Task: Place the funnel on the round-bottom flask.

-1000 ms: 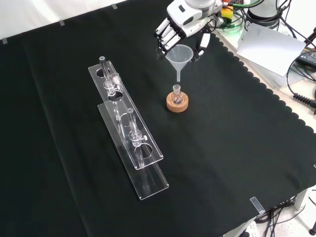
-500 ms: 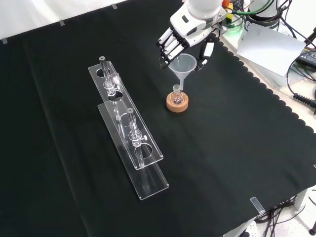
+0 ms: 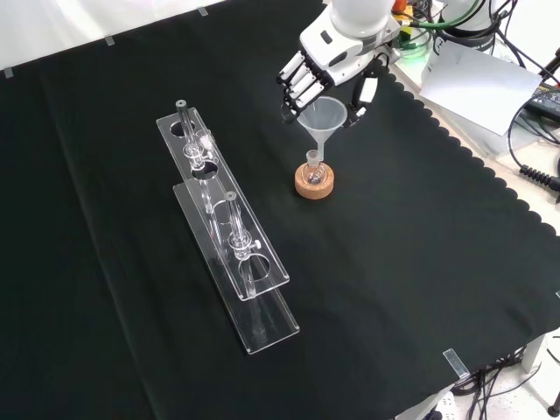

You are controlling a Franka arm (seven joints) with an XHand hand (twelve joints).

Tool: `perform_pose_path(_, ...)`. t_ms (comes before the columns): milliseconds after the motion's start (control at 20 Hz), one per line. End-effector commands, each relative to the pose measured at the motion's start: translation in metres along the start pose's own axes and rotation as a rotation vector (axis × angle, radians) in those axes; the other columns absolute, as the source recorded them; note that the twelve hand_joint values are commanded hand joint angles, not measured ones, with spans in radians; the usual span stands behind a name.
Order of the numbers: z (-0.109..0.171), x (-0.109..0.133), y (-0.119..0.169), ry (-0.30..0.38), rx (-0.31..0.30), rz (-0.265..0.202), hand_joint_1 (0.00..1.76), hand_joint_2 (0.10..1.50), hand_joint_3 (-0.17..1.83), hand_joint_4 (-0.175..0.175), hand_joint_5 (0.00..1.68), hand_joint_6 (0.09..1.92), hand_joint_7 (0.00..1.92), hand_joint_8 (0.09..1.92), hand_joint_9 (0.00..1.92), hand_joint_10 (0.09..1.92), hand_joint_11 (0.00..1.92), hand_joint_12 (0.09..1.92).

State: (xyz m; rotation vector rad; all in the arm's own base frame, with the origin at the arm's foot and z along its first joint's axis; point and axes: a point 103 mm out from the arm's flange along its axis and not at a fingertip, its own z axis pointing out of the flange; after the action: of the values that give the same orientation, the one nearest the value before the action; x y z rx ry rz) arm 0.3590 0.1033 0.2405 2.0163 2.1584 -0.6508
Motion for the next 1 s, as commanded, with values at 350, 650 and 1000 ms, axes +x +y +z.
perform_pose_path(350,-0.001,-0.005,0.000,0.006,0.008,0.023,0.80,0.79,0.68,-0.041,0.56,0.54,0.50,0.66,0.82,0.52,0.55,1.29)
perform_pose_path(650,-0.002,-0.015,-0.001,0.030,0.016,0.018,0.80,0.79,0.68,-0.041,0.56,0.55,0.49,0.67,0.82,0.52,0.55,1.29)
perform_pose_path(1000,0.005,-0.023,-0.005,0.061,0.026,0.024,0.80,0.79,0.69,-0.042,0.56,0.55,0.49,0.67,0.82,0.52,0.55,1.29)
